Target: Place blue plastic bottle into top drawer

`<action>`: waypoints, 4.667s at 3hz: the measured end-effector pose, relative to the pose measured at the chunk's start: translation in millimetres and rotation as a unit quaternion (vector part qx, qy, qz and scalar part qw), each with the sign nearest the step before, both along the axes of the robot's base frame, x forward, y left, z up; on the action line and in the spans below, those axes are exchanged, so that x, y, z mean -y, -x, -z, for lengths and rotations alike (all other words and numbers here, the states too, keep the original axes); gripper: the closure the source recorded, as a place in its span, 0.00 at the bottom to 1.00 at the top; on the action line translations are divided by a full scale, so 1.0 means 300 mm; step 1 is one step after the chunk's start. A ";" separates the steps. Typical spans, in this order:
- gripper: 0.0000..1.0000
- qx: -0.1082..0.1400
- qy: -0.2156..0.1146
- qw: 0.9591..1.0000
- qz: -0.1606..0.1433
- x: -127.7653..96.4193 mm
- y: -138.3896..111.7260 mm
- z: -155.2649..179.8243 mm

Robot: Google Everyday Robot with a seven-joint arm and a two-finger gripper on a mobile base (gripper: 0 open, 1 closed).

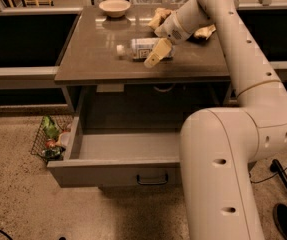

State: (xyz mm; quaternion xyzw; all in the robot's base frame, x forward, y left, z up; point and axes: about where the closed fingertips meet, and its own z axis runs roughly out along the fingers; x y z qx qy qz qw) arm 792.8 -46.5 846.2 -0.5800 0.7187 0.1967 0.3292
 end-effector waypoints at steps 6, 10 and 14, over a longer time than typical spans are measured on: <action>1.00 0.083 -0.002 0.996 -0.023 -0.031 0.009 -0.267; 1.00 0.047 -0.069 0.994 -0.067 -0.167 0.095 -0.208; 1.00 -0.015 -0.088 0.993 -0.079 -0.383 0.476 -0.023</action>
Offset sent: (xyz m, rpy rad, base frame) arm 0.0173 0.0009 0.0051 0.0449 0.0073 0.0518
